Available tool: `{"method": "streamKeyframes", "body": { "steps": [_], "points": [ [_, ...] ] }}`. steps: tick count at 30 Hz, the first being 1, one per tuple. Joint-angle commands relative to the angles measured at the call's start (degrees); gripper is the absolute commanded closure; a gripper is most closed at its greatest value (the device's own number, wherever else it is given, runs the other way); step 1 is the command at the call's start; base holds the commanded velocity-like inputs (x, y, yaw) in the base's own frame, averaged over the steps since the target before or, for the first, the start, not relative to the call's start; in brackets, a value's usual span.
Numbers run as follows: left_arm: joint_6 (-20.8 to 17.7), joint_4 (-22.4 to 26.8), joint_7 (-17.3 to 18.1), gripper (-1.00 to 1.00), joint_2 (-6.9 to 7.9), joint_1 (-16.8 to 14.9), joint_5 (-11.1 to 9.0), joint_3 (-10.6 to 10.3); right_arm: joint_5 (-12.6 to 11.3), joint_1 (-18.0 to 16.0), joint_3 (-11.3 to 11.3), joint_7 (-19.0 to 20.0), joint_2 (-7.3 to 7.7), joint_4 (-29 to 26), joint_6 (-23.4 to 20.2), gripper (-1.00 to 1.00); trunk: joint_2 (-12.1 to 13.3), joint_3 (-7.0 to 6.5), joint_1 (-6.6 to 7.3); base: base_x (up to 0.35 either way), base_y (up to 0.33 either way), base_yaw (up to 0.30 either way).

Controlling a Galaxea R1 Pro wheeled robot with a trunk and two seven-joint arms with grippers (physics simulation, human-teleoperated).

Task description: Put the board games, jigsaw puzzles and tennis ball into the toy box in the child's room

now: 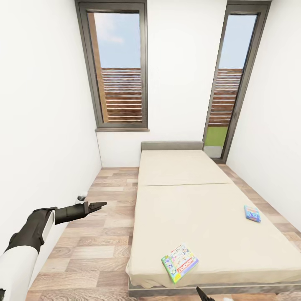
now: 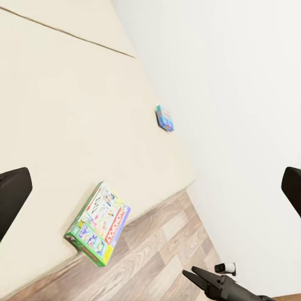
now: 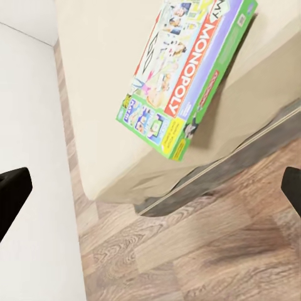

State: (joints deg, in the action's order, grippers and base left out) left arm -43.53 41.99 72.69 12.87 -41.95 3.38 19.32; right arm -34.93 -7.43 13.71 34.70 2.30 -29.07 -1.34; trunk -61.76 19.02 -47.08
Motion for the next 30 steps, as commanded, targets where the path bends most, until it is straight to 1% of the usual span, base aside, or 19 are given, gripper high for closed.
{"method": "streamKeyframes", "body": {
  "steps": [1, 24, 30],
  "points": [
    [-0.6, 0.0, 0.4, -1.00, -0.02, -0.1, 0.3, 0.2, -0.4, 0.0, 0.1, 0.3, 0.00, 0.1, -0.1, -1.00, -0.5, 0.25, -0.23, 0.000, 0.000, 0.000],
    [-0.6, 0.0, 0.2, -1.00, -0.20, -0.1, 0.3, 0.2, -0.4, 0.0, 0.1, 0.3, -0.28, 0.1, 0.0, -1.00, -9.7, 4.38, -5.28, 0.000, 0.000, 0.000],
    [-0.6, 0.0, 0.2, -1.00, -0.24, -0.1, 0.3, 0.1, -0.6, 0.0, 0.1, 0.8, 0.10, 0.1, -0.3, -1.00, -12.1, 5.46, -6.60, 0.000, 0.000, 0.000]
  ]
}}
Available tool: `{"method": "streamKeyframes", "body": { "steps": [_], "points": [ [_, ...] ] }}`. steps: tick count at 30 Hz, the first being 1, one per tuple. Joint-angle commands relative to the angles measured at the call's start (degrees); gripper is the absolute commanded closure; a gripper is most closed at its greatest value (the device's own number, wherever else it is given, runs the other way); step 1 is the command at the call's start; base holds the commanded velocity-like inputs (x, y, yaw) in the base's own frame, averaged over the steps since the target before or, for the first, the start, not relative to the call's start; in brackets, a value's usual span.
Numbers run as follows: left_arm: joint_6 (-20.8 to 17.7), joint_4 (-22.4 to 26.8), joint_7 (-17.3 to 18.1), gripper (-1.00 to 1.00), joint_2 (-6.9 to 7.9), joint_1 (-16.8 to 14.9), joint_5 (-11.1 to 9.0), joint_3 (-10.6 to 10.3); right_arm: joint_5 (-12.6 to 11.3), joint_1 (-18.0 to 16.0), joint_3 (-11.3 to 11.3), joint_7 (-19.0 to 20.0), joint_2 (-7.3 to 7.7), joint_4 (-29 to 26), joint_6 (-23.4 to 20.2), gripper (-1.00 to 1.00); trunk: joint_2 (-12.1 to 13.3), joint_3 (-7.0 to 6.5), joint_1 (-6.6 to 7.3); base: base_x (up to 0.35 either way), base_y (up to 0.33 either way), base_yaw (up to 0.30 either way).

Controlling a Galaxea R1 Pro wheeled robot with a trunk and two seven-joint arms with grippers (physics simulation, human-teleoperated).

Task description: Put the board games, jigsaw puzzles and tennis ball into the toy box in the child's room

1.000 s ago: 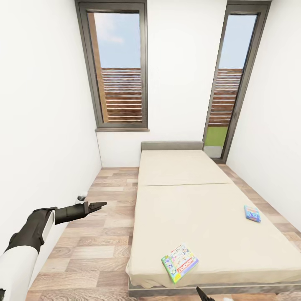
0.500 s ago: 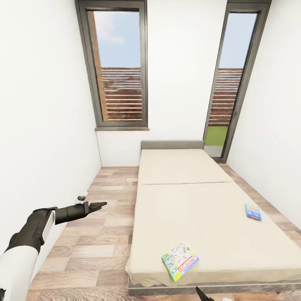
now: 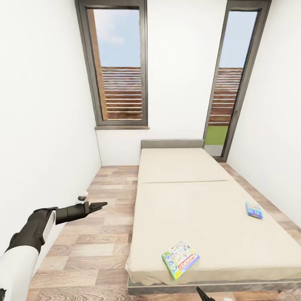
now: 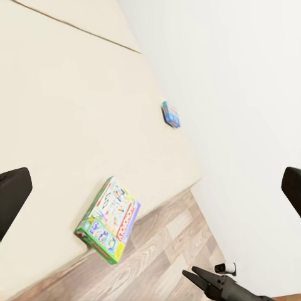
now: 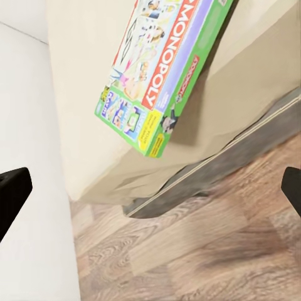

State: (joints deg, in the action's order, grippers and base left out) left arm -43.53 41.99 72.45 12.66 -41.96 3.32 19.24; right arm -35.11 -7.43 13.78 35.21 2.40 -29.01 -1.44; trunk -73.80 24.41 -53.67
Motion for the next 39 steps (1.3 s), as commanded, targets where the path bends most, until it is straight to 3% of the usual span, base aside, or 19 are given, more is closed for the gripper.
{"method": "streamKeyframes", "body": {
  "steps": [1, 4, 6, 9, 14, 18, 25, 32, 39],
  "points": [
    [-0.6, 0.0, 0.4, -1.00, -0.06, -0.1, 0.3, 0.2, -0.6, 0.0, 0.1, 0.5, 0.12, 0.1, -0.3, -1.00, -0.5, 0.25, -0.23, 0.000, 0.000, 0.000],
    [-0.6, 0.0, 0.4, -1.00, -0.08, -0.1, 0.3, 0.2, -1.6, 0.0, 0.3, 1.2, 0.27, 0.1, -0.6, -1.00, -1.7, 0.79, -0.88, 0.000, 0.000, 0.000],
    [-0.6, 0.0, 0.4, -1.00, -0.09, -0.1, 0.2, 0.2, -4.3, -0.1, 1.1, 1.7, 0.38, 0.3, -1.0, -1.00, -2.5, 1.15, -1.32, 0.000, 0.000, 0.000],
    [-0.6, 0.0, 0.4, -1.00, -0.11, -0.1, 0.2, 0.1, -10.1, -0.2, 2.8, 2.0, 0.51, 0.4, -3.6, -1.00, -3.7, 1.68, -1.98, 0.000, 0.000, 0.000],
    [-0.5, 0.0, 0.8, -1.00, -0.05, -0.1, 0.2, 0.2, -22.1, -1.4, 3.8, 2.1, 0.56, 0.4, -12.7, -1.00, -5.7, 2.58, -3.08, 0.000, 0.000, 0.000],
    [-0.5, 0.0, 1.0, -1.00, 0.27, -0.1, 0.1, 0.4, -27.5, -1.6, 4.0, 1.8, 0.53, 0.6, -14.2, -1.00, -7.3, 3.30, -3.96, 0.000, 0.000, 0.000],
    [-0.5, 0.0, 1.0, -1.00, 0.08, -0.1, -0.1, 0.3, -29.6, -1.6, 4.1, 1.5, 0.50, 0.7, -13.9, -1.00, -10.1, 4.56, -5.50, 0.000, 0.000, 0.000],
    [-0.5, 0.0, 0.8, -1.00, -0.03, -0.1, -0.1, 0.2, -29.9, -1.7, 4.4, 1.2, 0.50, 0.7, -13.7, -1.00, -12.9, 5.81, -7.03, 0.000, 0.000, 0.000],
    [-0.6, 0.0, 0.5, -1.00, -0.09, -0.1, 0.0, 0.1, -30.5, -1.8, 5.1, -5.0, 0.39, 0.8, -13.7, -1.00, -15.7, 7.07, -8.57, 0.000, 0.000, 0.000]
  ]
}}
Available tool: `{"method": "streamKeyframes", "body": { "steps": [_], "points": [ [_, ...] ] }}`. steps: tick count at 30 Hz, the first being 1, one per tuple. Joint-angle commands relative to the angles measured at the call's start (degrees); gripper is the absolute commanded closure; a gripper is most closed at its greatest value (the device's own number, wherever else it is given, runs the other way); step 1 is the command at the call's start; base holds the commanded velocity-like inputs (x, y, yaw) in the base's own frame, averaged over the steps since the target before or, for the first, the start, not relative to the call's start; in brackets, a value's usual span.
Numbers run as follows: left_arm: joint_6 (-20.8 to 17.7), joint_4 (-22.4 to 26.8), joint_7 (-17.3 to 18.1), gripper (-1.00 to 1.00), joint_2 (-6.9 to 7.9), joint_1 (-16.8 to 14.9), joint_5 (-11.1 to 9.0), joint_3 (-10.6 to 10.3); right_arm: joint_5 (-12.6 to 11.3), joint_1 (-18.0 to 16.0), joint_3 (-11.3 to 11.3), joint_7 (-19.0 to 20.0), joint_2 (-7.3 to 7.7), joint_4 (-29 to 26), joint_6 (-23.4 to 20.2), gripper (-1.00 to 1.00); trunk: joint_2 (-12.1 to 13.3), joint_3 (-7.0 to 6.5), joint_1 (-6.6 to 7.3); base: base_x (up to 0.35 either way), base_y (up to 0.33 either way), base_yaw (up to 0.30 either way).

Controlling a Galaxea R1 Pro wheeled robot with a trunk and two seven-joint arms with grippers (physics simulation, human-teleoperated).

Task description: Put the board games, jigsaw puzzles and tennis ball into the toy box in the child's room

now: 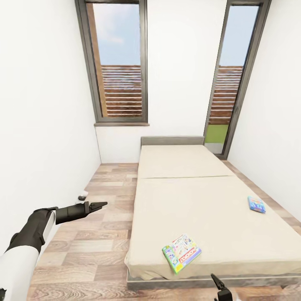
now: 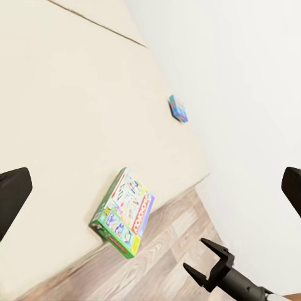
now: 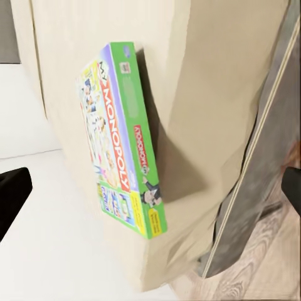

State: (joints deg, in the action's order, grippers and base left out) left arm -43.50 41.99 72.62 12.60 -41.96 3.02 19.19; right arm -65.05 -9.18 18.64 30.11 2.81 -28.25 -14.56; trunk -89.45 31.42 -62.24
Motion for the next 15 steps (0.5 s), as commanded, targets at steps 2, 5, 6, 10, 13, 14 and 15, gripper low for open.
{"method": "streamKeyframes", "body": {
  "steps": [2, 5, 6, 10, 13, 14, 15],
  "points": [
    [-0.6, 0.0, 0.5, -1.00, -0.02, -0.1, 0.3, 0.2, -1.0, 0.0, 0.2, -0.7, -0.17, 0.0, -0.6, -1.00, -0.8, 0.42, -0.44, 0.000, 0.000, 0.000],
    [-0.5, 0.0, 0.7, -1.00, 0.17, -0.1, 0.3, 0.3, -1.5, -0.1, 0.2, -1.3, -0.61, -0.1, -0.6, -1.00, -2.1, 0.96, -1.10, 0.000, 0.000, 0.000],
    [-0.5, 0.0, 0.7, -1.00, 0.24, -0.1, 0.3, 0.4, -1.6, -0.1, 0.2, -1.5, -0.68, -0.1, -0.6, -1.00, -2.5, 1.14, -1.32, 0.000, 0.000, 0.000],
    [-0.6, 0.0, 0.8, -1.00, 0.50, -0.1, 0.3, 0.6, -1.6, -0.9, 0.2, -2.0, -0.90, -0.1, -0.6, -1.00, -4.1, 1.86, -2.20, 0.000, 0.000, 0.000],
    [-0.8, 0.0, 0.9, -1.00, 0.49, -0.1, 0.2, 0.6, -1.6, -1.1, 0.1, -2.1, -0.96, -0.1, -0.5, -1.00, -5.3, 2.40, -2.86, 0.000, 0.000, 0.000],
    [-0.9, 0.0, 0.9, -1.00, 0.48, -0.1, 0.2, 0.5, -1.6, -1.1, 0.1, -2.1, -0.96, -0.1, -0.5, -1.00, -5.7, 2.58, -3.08, 0.000, 0.000, 0.000],
    [-1.0, 0.0, 0.9, -1.00, 0.45, -0.1, 0.2, 0.5, -1.6, -1.1, 0.1, -2.1, -0.96, 0.0, -0.5, -1.00, -6.1, 2.76, -3.30, 0.000, 0.000, 0.000]
  ]
}}
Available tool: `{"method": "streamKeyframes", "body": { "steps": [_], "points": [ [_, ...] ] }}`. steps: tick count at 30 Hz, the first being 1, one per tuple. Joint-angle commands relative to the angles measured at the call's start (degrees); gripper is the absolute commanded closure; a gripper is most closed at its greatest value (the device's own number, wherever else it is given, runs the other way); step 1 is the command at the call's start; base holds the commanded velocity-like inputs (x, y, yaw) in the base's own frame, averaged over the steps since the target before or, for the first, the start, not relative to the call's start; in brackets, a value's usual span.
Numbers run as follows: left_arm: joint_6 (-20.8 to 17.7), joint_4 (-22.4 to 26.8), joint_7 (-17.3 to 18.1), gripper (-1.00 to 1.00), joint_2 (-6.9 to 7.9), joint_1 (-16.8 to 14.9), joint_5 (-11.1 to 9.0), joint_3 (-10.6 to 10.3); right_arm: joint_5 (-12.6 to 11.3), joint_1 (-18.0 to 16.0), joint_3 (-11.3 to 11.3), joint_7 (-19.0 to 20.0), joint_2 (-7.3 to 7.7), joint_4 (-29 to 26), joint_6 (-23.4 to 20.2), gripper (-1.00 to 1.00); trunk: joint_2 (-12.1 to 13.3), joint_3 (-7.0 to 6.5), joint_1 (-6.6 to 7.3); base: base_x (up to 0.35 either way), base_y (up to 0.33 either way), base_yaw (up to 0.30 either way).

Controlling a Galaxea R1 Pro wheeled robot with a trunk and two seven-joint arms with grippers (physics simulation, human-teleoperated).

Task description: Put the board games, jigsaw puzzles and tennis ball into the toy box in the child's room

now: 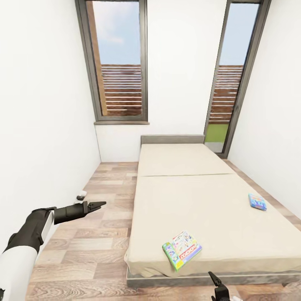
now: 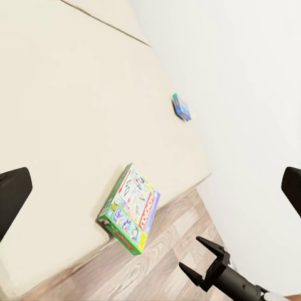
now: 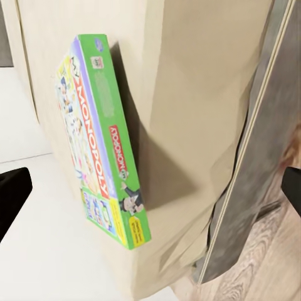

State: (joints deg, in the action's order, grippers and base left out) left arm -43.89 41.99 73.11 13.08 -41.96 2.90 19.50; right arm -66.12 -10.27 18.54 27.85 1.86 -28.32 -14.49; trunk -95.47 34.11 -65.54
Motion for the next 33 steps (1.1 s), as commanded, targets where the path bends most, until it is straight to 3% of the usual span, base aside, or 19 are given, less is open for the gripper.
{"method": "streamKeyframes", "body": {
  "steps": [1, 5, 17, 33],
  "points": [
    [-0.7, 0.0, 0.4, -1.00, -0.05, -0.1, 0.3, 0.1, -0.5, -0.1, 0.2, 0.1, -0.02, 0.0, -0.6, -1.00, -0.4, 0.24, -0.22, 0.000, 0.000, 0.000],
    [-0.8, 0.0, 0.5, -1.00, 0.04, -0.1, 0.3, 0.3, -0.5, -0.1, 0.2, 0.1, -0.02, 0.0, -0.5, -1.00, -2.0, 0.96, -1.10, 0.000, 0.000, 0.000],
    [-0.7, 0.0, 1.6, -1.00, 0.08, -0.1, 0.4, 0.3, -0.3, -0.2, -0.1, 0.0, -0.10, 0.0, -0.9, -1.00, -2.0, 0.96, -1.10, 0.000, 0.015, 0.000],
    [-0.3, 0.0, 1.4, -1.00, -0.13, -0.1, 0.5, 0.2, -0.2, -0.5, -0.1, -3.2, -0.17, 0.0, -1.1, -1.00, -2.0, 0.96, -1.10, 0.046, 0.062, 0.000]
  ]
}}
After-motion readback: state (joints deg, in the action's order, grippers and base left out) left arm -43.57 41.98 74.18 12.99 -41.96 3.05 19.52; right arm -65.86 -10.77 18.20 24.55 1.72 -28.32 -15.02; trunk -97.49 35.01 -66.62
